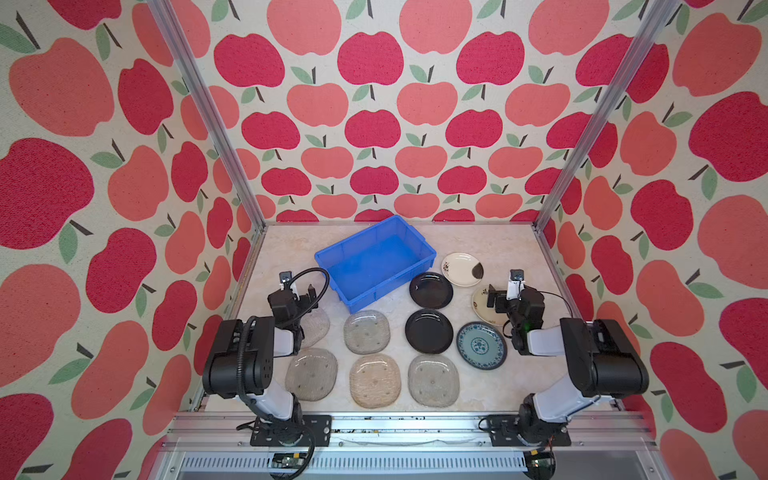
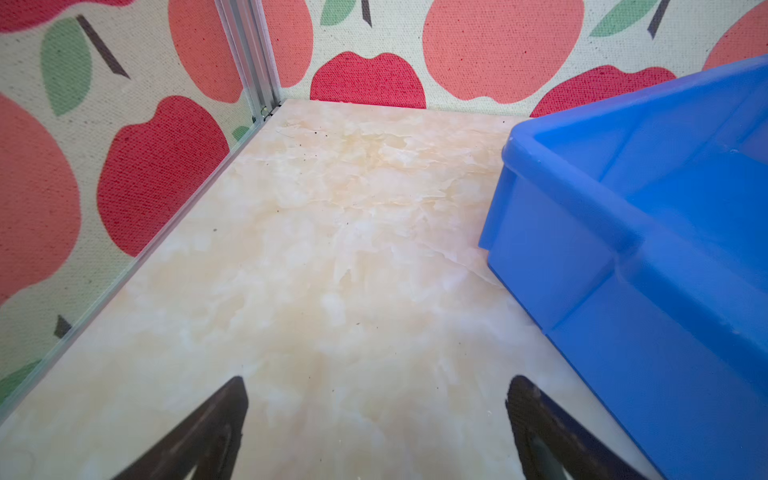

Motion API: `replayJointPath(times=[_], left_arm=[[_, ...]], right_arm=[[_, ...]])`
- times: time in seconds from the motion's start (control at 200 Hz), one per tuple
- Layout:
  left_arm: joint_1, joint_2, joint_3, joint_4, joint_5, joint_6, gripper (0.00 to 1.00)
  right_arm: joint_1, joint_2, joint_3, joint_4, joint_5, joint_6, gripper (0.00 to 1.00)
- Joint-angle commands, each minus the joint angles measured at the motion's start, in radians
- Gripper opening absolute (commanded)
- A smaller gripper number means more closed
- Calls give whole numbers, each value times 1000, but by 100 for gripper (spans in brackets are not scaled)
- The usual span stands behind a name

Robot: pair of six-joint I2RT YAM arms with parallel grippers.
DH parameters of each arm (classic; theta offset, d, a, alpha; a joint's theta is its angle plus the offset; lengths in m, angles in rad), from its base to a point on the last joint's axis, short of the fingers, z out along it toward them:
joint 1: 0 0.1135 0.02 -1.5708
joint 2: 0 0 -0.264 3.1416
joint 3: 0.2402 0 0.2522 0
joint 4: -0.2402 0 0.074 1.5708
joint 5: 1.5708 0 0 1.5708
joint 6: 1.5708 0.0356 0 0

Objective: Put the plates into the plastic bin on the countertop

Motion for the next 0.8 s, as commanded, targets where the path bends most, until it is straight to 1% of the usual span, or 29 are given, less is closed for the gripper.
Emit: replayJointPath(times=[0.0, 0.625, 0.795], left_arm=[[-2, 2, 12, 4, 12, 16, 99], [-2, 1, 14, 1, 15, 15, 99], [16, -1, 15, -2, 17, -6, 99]], right_arm=[[-2, -3, 5, 15, -46, -8, 100], [-1, -4, 8, 12, -39, -7, 100], [-1, -3, 8, 11, -39, -6, 100]])
